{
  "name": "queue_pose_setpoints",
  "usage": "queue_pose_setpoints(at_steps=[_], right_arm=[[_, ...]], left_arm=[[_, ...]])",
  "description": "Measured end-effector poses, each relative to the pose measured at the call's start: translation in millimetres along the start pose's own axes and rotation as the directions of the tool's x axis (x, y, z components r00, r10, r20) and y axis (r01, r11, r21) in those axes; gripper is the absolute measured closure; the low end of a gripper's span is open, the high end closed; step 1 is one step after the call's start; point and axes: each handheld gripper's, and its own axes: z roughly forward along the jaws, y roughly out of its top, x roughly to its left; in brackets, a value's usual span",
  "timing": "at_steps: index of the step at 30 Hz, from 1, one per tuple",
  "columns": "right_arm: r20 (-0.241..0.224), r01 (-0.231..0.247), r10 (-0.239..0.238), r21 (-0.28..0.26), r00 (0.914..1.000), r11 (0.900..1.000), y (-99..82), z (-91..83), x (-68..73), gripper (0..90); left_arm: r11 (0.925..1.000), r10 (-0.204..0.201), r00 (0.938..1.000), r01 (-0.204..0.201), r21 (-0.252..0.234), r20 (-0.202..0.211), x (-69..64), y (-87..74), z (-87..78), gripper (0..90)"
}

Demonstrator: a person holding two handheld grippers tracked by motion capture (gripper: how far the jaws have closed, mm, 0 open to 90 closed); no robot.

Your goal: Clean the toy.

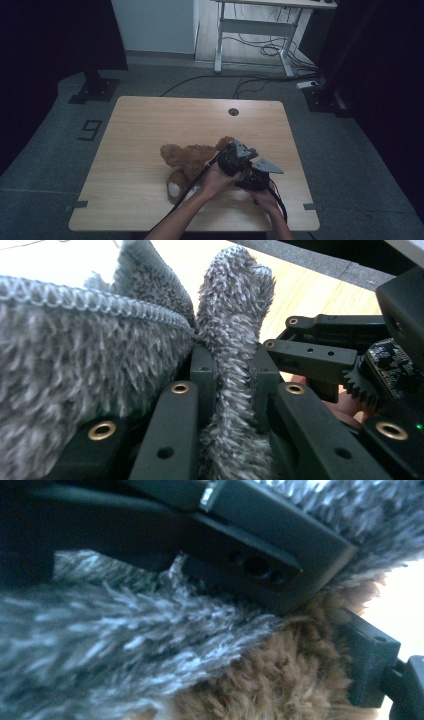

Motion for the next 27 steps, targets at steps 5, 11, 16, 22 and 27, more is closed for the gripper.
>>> queue_pose_setpoints(at_steps=[5,11,16,22,27], right_arm=[[0.005,0.016,-0.016,0.007,0.9999,0.9999,0.7,0.4,2.4,20.3],[0.005,0.009,-0.009,0.006,0.9999,0.9999,1.3,0.8,1.0,20.3],[-0.003,0.006,-0.006,0.002,1.0,1.0,1.9,0.0,0.6,20.5],[-0.004,0.002,-0.002,0.003,1.0,1.0,2.2,-0.2,-0.2,20.5],[-0.002,-0.007,0.007,0.0,1.0,1.0,2.2,0.0,-0.6,20.5]], left_arm=[[0.9998,-0.019,0.9998,0.019,-0.01,-0.004,8.7,-9.6,-8.6,78.3],[0.9984,-0.055,0.9951,0.056,0.004,-0.082,32.7,-31.5,-26.1,78.6],[0.9883,-0.15,0.9881,0.149,-0.034,-0.033,57.4,-55.3,-43.1,79.0],[0.9854,-0.16,0.9858,0.157,-0.067,-0.051,66.0,-70.8,-63.5,79.1],[0.9767,-0.207,0.9756,0.201,-0.075,-0.073,87.4,-80.4,-80.5,79.1]])
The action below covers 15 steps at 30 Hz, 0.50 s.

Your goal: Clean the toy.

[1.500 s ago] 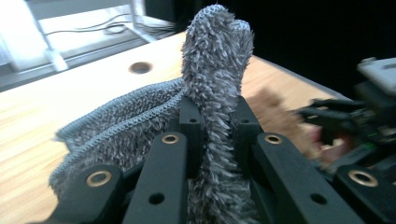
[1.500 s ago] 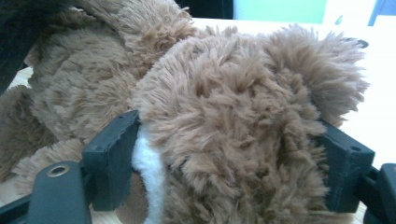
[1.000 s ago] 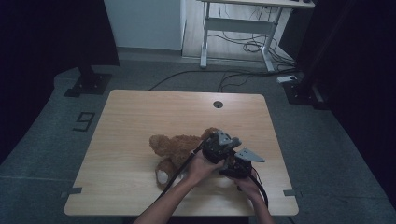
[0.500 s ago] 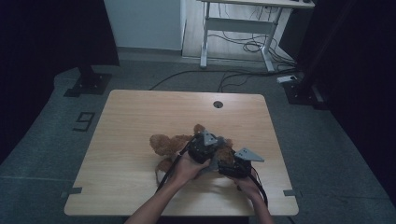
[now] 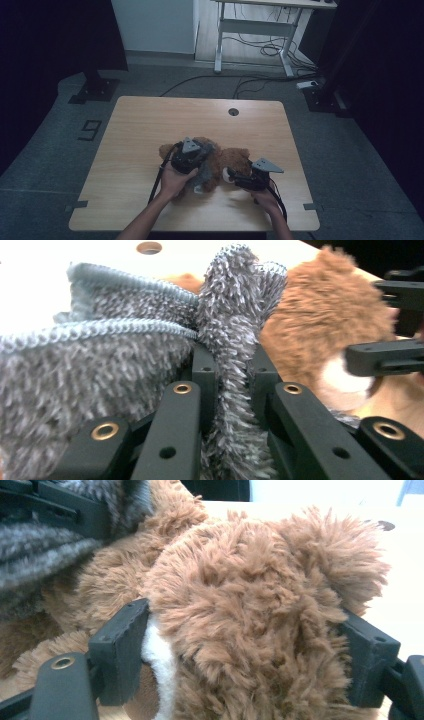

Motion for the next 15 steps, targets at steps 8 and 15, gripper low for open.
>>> queue_pose_setpoints(at_steps=[8,15], right_arm=[[0.003,0.002,-0.002,-0.002,1.0,1.0,-0.1,0.1,0.5,20.5],[0.004,0.001,-0.001,-0.003,1.0,1.0,-0.3,0.6,0.2,20.5]], left_arm=[[0.9937,-0.103,0.9867,0.108,0.031,-0.126,47.5,-12.7,-12.9,79.1],[0.9908,-0.135,0.9863,0.134,-0.021,-0.095,48.8,-12.3,-28.5,79.4]])
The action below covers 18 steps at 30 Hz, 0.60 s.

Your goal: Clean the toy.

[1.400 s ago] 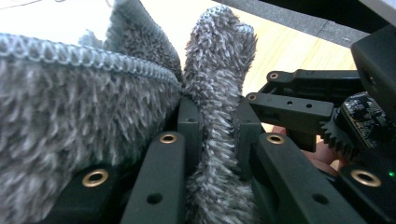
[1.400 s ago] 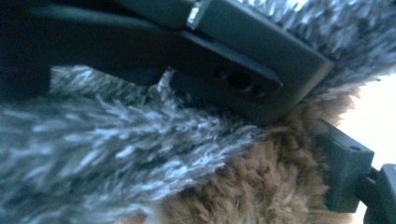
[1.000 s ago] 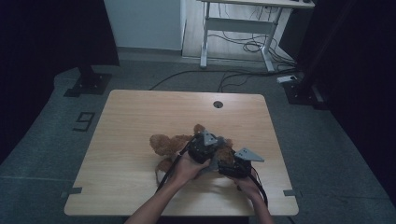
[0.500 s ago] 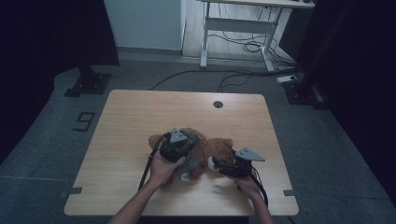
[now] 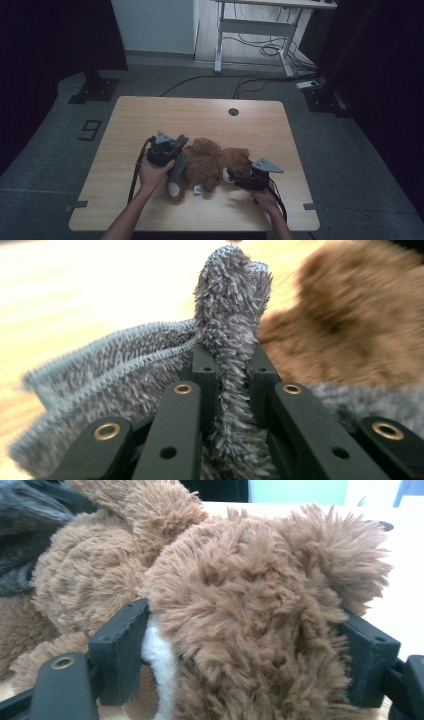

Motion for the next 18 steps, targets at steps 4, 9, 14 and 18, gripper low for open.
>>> queue_pose_setpoints(at_steps=[4,9,14,18], right_arm=[[0.002,-0.001,0.001,0.0,1.0,1.0,-0.3,-0.4,0.1,20.5],[0.001,-0.002,0.002,0.001,1.0,1.0,-0.5,-0.5,0.2,20.5],[0.004,-0.006,0.006,-0.004,1.0,1.0,-0.7,0.0,0.5,20.5],[0.004,-0.006,0.006,-0.005,1.0,1.0,-1.0,-0.4,0.7,20.5]], left_arm=[[0.9933,0.039,0.9981,-0.034,-0.111,0.048,-22.6,19.1,-20.7,79.5],[0.9748,0.138,0.9819,-0.111,-0.194,0.13,-72.1,46.4,-34.3,79.4],[0.965,0.247,0.9576,-0.228,-0.129,0.149,-128.4,54.2,1.4,79.3],[0.9712,0.236,0.9571,-0.238,-0.007,0.168,-151.9,50.6,53.8,79.2]])
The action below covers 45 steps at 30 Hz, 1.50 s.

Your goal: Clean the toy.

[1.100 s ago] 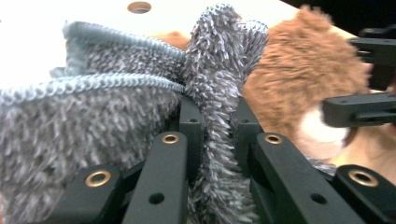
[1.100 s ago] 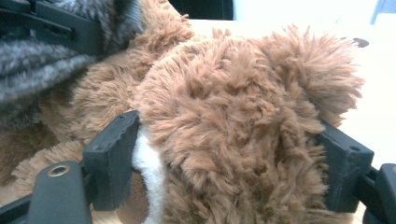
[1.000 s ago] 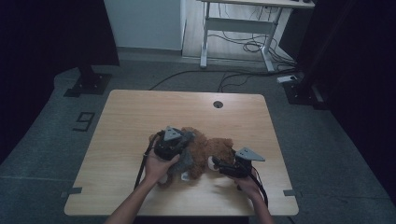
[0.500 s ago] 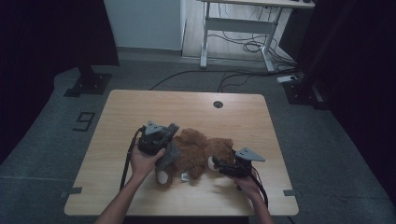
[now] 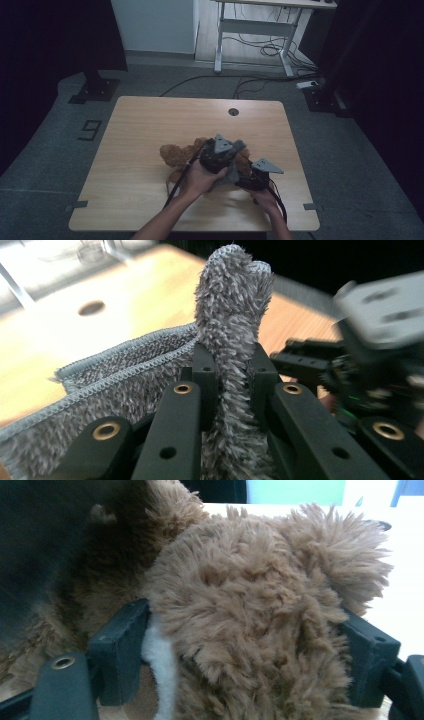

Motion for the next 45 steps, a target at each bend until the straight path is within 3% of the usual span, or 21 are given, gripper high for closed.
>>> queue_pose_setpoints(at_steps=[2,4,7,9,10,12,17,20,23,25,26,29,31,37,40,43,45], right_arm=[[0.001,0.0,0.0,-0.001,1.0,1.0,-0.1,-0.1,0.2,20.5],[0.006,0.0,0.0,0.002,1.0,1.0,-0.3,0.4,-0.7,20.5],[0.0,0.0,0.0,0.005,1.0,1.0,-0.3,0.3,-1.6,20.5],[0.002,0.005,-0.005,0.004,1.0,1.0,0.0,0.3,-1.4,20.5],[0.001,0.002,-0.002,0.002,1.0,1.0,0.0,0.2,-1.6,20.6],[-0.002,0.007,-0.007,0.003,1.0,1.0,0.0,0.0,-0.9,20.6],[0.002,0.01,-0.01,0.003,0.9999,0.9999,0.4,0.3,0.6,20.6],[0.004,0.005,-0.005,0.0,1.0,1.0,0.2,0.5,0.2,20.6],[0.004,0.0,0.0,-0.001,1.0,1.0,0.2,0.6,-0.3,20.6],[0.004,0.0,0.0,-0.002,1.0,1.0,0.2,0.7,-0.2,20.6],[0.004,0.001,-0.001,-0.001,1.0,1.0,0.3,0.6,0.0,20.6],[0.007,0.006,-0.006,0.0,1.0,1.0,0.2,0.3,0.8,20.6],[0.007,0.008,-0.008,0.0,0.9999,1.0,0.3,0.3,0.9,20.6],[0.027,0.043,-0.043,-0.001,0.9987,0.9991,0.2,0.8,3.9,21.1],[0.065,0.082,-0.082,-0.004,0.9945,0.9966,-0.7,2.9,9.8,22.9],[0.108,0.12,-0.118,-0.011,0.9871,0.9928,-1.6,7.5,15.4,24.4],[0.136,0.133,-0.13,-0.012,0.9821,0.991,-1.3,11.5,17.5,24.9]], left_arm=[[0.998,-0.015,0.9999,0.016,0.061,-0.006,2.1,-5.4,22.8,79.1],[0.998,-0.047,0.9988,0.047,0.043,0.009,6.4,-12.2,29.4,79.0],[0.9983,-0.043,0.9991,0.043,0.039,-0.006,12.2,-17.1,20.9,79.1],[0.9973,-0.011,0.9968,0.017,0.072,-0.08,23.5,-27.9,9.4,79.3],[0.9963,-0.008,0.9962,0.016,0.084,-0.087,28.7,-33.6,6.7,79.4],[0.9968,-0.058,0.9976,0.06,0.054,-0.04,40.9,-49.0,-2.8,79.7],[0.9973,-0.066,0.9972,0.067,0.031,-0.036,52.9,-61.7,-29.3,79.6],[0.992,-0.126,0.9912,0.126,0.005,-0.041,70.4,-67.0,-42.7,79.6],[0.9873,-0.159,0.983,0.159,-0.007,-0.092,90.9,-71.4,-55.4,79.5],[0.989,-0.145,0.9767,0.148,0.006,-0.158,101.5,-72.8,-60.0,79.6],[0.9862,-0.159,0.9714,0.164,0.018,-0.177,108.5,-74.5,-61.1,79.6],[0.9783,-0.175,0.9614,0.194,0.073,-0.213,127.1,-83.2,-62.3,79.5],[0.972,-0.202,0.9554,0.223,0.075,-0.215,134.1,-91.2,-64.2,79.5],[0.9691,-0.227,0.9505,0.242,0.047,-0.212,137.3,-102.1,-74.2,79.3],[0.9693,-0.237,0.9541,0.245,0.021,-0.183,134.5,-95.7,-77.1,78.9],[0.9822,-0.174,0.9652,0.185,0.036,-0.195,123.3,-81.6,-70.8,78.7],[0.986,-0.15,0.9679,0.162,0.042,-0.202,116.5,-72.7,-62.7,78.6]])
